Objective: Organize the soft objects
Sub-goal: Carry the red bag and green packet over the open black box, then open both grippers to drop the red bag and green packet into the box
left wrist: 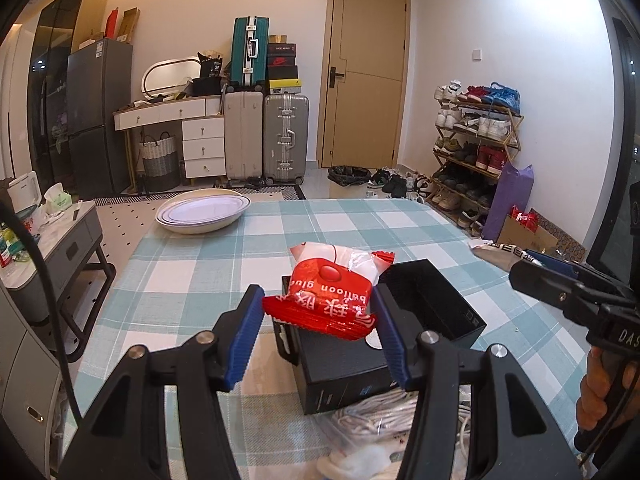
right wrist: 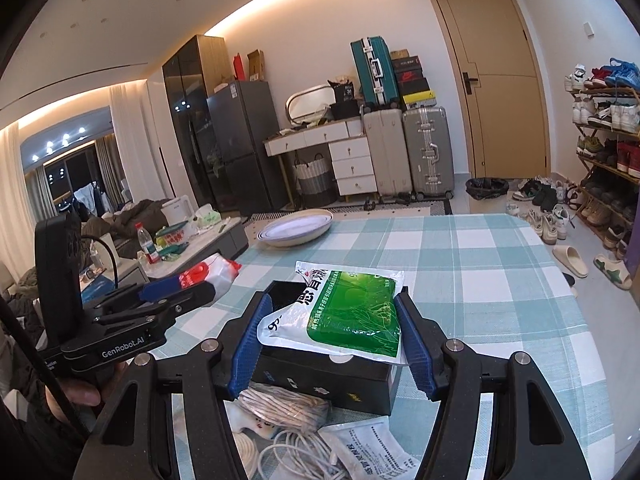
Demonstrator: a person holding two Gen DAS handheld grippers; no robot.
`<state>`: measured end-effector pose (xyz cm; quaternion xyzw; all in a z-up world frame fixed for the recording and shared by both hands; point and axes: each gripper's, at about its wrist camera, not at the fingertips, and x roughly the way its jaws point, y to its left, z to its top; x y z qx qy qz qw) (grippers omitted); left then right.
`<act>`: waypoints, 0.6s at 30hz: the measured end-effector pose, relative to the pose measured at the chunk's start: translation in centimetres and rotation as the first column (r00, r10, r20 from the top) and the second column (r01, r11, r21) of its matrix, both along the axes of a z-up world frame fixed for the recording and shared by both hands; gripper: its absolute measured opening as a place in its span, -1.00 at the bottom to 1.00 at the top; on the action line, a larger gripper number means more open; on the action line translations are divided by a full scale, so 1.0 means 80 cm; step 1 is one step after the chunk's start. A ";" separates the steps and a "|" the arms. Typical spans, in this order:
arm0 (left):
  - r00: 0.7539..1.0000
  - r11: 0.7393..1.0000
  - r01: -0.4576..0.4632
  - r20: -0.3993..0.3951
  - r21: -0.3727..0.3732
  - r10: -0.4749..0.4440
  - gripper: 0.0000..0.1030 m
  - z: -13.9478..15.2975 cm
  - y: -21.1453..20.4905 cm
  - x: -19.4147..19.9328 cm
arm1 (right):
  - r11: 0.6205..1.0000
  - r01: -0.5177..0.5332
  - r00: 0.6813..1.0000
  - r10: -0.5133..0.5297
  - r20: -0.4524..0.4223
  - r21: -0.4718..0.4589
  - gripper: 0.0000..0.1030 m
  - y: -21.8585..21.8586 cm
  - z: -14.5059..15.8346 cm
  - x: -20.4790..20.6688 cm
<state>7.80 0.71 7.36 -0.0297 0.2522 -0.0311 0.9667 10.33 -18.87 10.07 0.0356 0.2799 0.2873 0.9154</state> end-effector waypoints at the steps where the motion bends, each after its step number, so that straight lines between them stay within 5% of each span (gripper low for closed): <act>1: 1.000 1.000 0.001 -0.007 0.005 -0.001 0.06 -0.003 -0.002 0.005 | 1.000 -0.002 1.000 0.001 -0.005 -0.007 0.23 0.002 -0.004 0.005; 18: 0.996 0.998 0.026 -0.088 0.057 -0.021 0.07 -0.038 -0.021 0.046 | 0.993 -0.045 0.996 0.037 -0.078 -0.110 0.23 0.031 -0.056 0.065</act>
